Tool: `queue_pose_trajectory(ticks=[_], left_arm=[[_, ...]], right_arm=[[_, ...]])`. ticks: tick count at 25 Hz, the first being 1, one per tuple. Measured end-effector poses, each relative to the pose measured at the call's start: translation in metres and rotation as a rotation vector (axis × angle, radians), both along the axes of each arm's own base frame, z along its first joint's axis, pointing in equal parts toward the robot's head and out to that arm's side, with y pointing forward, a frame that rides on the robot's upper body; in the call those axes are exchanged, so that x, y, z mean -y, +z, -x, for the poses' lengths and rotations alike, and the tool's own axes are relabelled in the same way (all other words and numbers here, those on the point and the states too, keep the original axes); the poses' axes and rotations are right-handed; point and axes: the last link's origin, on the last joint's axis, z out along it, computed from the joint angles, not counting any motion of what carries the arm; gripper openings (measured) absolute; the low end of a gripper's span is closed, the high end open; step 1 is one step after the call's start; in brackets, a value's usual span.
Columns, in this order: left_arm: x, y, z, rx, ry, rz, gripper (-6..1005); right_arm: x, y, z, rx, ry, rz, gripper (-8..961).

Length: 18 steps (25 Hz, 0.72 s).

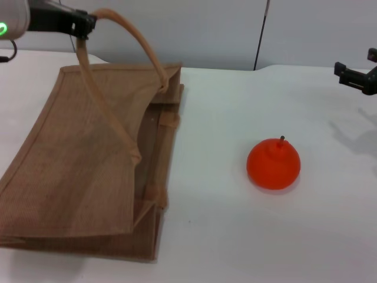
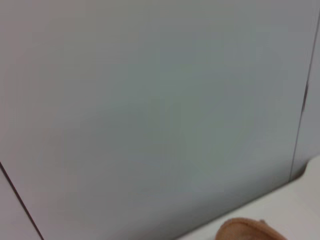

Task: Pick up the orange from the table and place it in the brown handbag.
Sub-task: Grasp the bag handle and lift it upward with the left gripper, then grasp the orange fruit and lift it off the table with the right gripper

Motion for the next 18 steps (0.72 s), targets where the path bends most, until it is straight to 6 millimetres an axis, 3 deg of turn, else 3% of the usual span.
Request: queue_pose_trajectory(ticks=[8, 18], left_arm=[[0.008, 0.011, -0.008, -0.014, -0.028, -0.016, 124], [0.017, 0.024, -0.028, -0.02, -0.107, -0.031, 123]], right_arm=[[0.014, 0.01, 0.038, 0.052, 0.088, 0.166, 896], [0.037, 0.012, 0.066, 0.13, 0.123, 0.373, 897]])
